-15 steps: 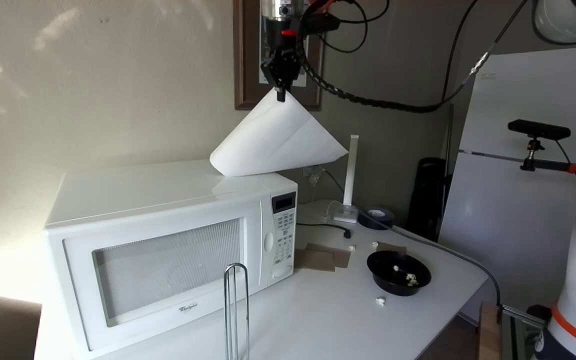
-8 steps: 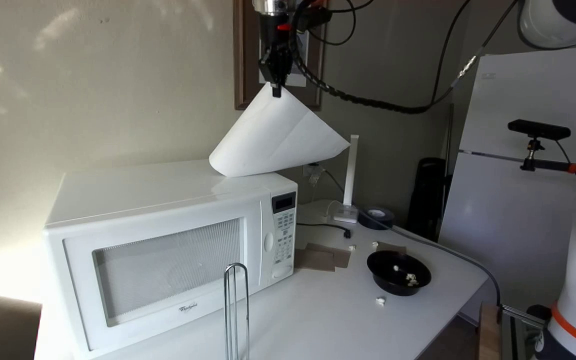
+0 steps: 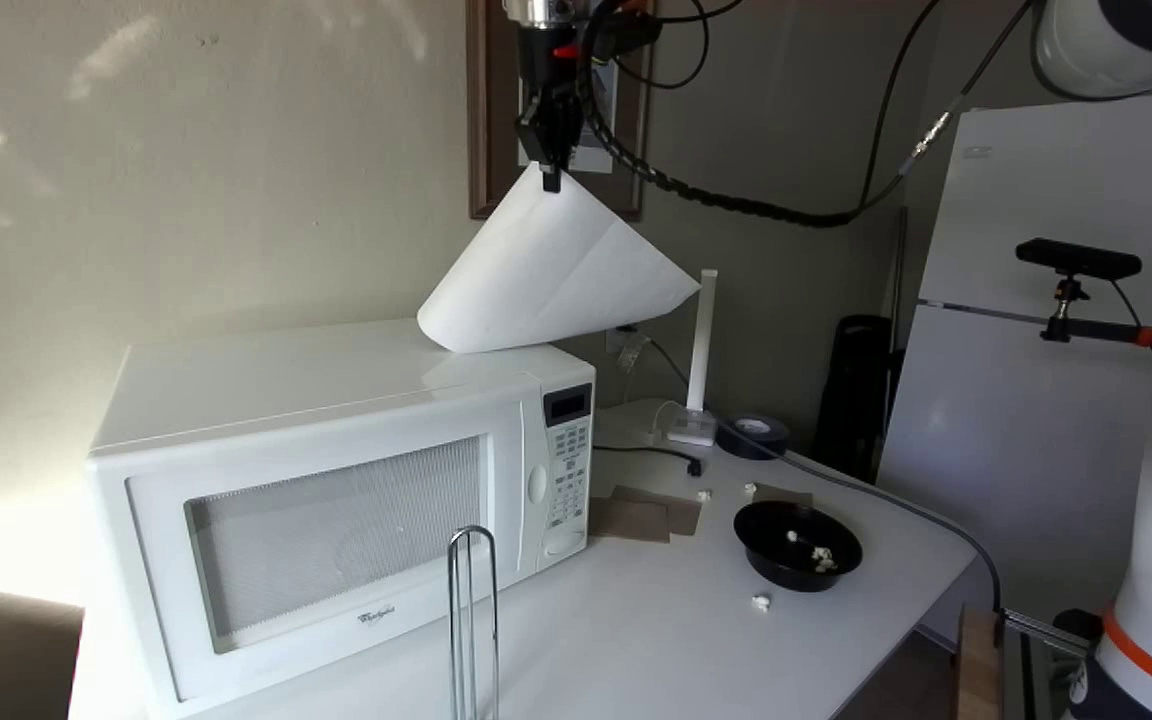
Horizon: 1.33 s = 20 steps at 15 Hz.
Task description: Pick up the paper towel roll on the microwave
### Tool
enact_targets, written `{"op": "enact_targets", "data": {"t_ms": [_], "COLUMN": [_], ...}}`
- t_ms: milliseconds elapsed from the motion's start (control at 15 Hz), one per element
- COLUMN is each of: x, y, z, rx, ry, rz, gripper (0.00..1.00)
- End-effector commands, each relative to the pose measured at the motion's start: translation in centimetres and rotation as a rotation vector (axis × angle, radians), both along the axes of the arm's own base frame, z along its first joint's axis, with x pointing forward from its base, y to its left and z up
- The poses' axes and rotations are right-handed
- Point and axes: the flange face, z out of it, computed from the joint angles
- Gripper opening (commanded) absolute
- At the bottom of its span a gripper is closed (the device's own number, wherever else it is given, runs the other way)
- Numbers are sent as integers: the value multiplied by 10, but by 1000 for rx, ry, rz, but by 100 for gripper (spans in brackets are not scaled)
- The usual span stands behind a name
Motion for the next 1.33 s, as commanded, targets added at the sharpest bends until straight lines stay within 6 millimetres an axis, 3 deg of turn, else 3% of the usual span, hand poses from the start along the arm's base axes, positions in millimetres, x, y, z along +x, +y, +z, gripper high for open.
{"op": "enact_targets", "data": {"t_ms": [0, 333, 667, 1267], "x": [-3, -4, -2, 1], "y": [11, 31, 44, 48], "z": [16, 40, 38, 33], "rx": [-71, -176, -240, -412], "ry": [16, 21, 86, 228], "rz": [75, 233, 396, 609], "gripper": [5, 5, 5, 5]}}
